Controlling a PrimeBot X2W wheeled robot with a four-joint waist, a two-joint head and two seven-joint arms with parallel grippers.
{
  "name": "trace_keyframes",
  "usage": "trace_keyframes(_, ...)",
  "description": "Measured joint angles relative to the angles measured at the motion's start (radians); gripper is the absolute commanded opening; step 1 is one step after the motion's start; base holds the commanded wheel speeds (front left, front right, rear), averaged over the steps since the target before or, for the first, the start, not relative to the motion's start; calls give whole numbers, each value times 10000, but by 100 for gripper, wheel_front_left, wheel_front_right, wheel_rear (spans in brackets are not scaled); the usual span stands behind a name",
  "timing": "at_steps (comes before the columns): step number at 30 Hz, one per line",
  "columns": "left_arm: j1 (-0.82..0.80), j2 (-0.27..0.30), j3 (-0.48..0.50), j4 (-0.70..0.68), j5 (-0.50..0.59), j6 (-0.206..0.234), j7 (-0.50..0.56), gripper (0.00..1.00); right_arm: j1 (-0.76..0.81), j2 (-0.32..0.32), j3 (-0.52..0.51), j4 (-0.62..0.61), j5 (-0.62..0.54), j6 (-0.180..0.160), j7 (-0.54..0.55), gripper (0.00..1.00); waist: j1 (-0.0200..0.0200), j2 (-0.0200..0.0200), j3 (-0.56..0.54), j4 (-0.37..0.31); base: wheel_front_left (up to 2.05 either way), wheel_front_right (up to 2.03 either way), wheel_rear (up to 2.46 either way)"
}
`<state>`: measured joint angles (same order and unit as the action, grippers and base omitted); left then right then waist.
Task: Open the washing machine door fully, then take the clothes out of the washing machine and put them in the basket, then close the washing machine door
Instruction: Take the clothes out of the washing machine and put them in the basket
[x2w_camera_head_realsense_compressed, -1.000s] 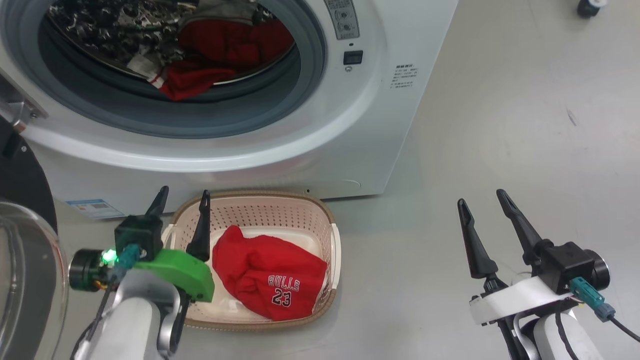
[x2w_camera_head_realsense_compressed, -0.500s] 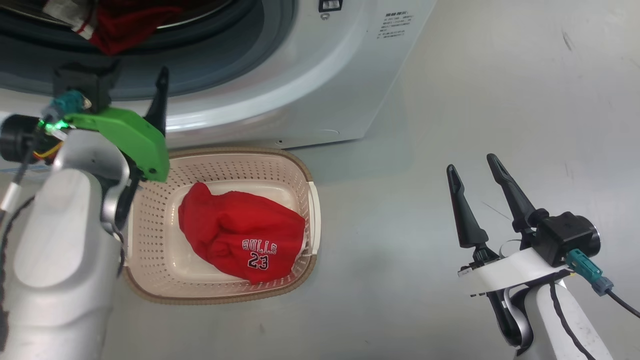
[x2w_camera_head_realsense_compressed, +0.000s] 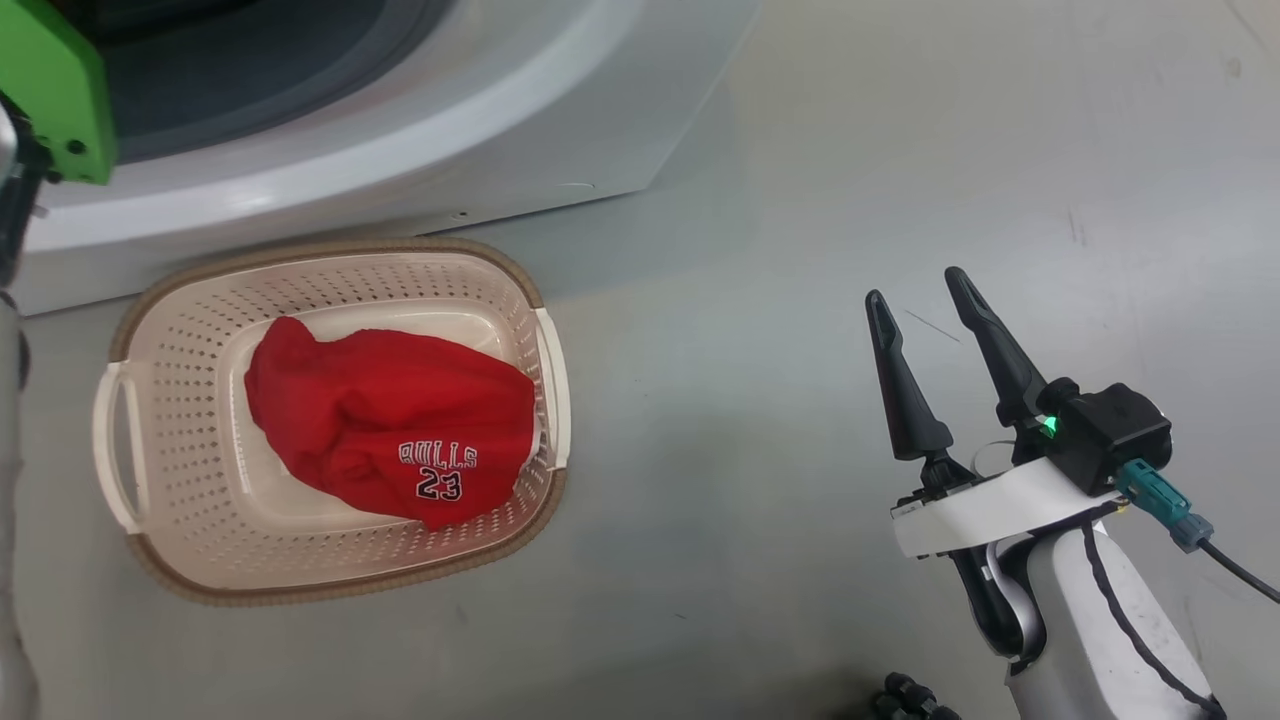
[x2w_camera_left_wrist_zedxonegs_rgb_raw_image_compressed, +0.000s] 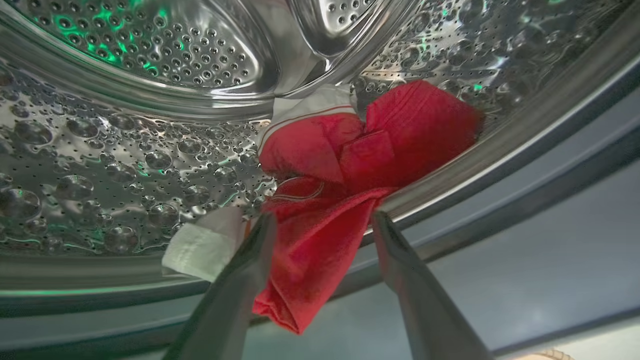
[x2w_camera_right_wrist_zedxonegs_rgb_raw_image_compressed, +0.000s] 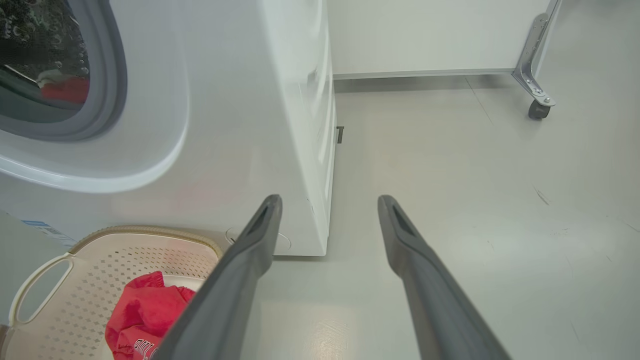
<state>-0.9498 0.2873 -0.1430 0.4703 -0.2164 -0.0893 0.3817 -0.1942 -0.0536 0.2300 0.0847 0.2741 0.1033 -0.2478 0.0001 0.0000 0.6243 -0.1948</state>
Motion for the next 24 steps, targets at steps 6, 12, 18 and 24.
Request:
trace_keyframes(6,-781,445,84,435,90,-58,527,100,-143,54,29,111,213,0,-15,100,0,0,515,-424,0,0,0)
trace_keyframes(12,-1468,773,136,863,84,-127,1189,100,-426,69,88,176,337,0,-40,100,0,0,976,-746,0,0,0)
trace_keyframes(18,-2227,1110,360,1212,-35,-130,2042,100,-724,84,188,130,437,12,-42,100,0,0,1352,-1031,0,0,0)
trace_keyframes(24,-2562,1164,437,1528,-117,-132,2677,100,-742,84,228,123,732,12,-42,100,0,0,1605,-1202,0,0,0)
